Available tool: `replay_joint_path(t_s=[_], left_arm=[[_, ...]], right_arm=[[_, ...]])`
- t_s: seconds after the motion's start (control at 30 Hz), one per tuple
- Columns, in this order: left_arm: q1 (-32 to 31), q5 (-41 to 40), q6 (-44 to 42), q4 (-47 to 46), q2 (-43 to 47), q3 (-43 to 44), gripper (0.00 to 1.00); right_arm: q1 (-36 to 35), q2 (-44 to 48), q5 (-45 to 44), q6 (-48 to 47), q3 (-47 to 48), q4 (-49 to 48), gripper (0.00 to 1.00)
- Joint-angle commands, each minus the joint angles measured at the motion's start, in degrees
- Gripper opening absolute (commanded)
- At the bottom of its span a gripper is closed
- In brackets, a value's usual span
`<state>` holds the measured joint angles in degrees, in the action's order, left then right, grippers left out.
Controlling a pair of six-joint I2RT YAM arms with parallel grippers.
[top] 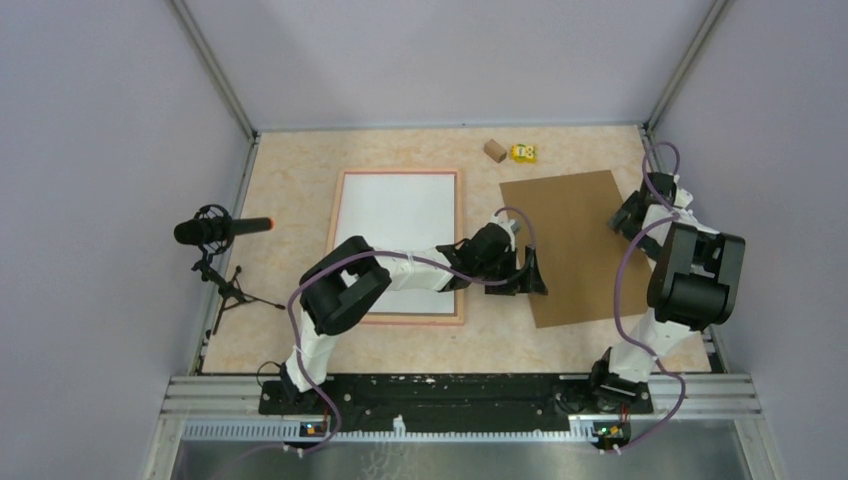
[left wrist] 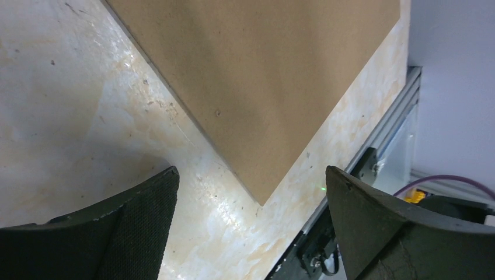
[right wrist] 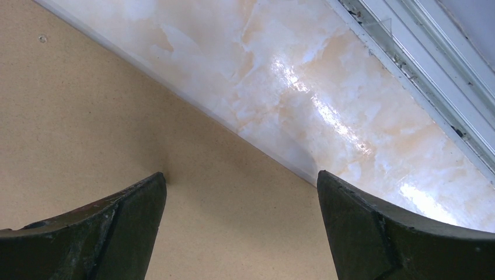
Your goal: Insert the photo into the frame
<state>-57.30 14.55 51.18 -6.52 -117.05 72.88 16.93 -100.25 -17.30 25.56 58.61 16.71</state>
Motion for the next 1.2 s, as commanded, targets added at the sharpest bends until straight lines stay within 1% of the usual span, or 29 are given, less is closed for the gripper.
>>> replay_joint_path(t_s=[0.0, 0.13, 0.23, 0.43, 0.57, 0.67, 0.8, 0.97, 1.17], left_arm=[[2.4, 3.6, 5.9, -3.1, -3.5, -1.3, 0.98], [2.9, 4.9, 10.1, -7.7, -4.2, -3.2, 0.98], [3.0, 4.5, 11.5, -8.8, -5.0, -3.0, 0.98], [4.6, 8.1, 14.0, -11.2, -9.0, 1.4, 0.98], [5.8, 9.5, 13.9, -14.3, -9.5, 4.2, 0.99], [6.5, 11.0, 13.0, -14.4, -8.0, 6.3, 0.98], [6.7, 12.0, 10.0, -12.4, -3.4, 8.2, 0.96], [7.0, 11.9, 8.8, -11.4, 2.1, 8.4, 0.95], [7.0, 11.6, 11.3, -13.8, 5.4, 7.5, 0.86]], right_arm=[[1.3, -1.2, 4.8, -1.6, -3.3, 1.3, 0.99], [1.5, -0.4, 12.8, -2.7, -7.6, -1.1, 0.97], [1.7, 1.0, 16.3, -2.7, -9.8, -2.5, 0.97], [2.7, 3.0, 23.9, -2.4, -13.2, -5.4, 0.97], [3.0, 2.8, 26.6, -2.7, -13.7, -6.3, 0.96], [3.0, 2.6, 28.3, -3.9, -14.1, -7.4, 0.94], [2.9, 3.1, 32.5, -4.7, -14.9, -9.2, 0.93], [2.9, 3.9, 35.7, -4.4, -16.5, -11.2, 0.92], [3.0, 3.9, 37.6, -4.2, -17.0, -11.9, 0.90]])
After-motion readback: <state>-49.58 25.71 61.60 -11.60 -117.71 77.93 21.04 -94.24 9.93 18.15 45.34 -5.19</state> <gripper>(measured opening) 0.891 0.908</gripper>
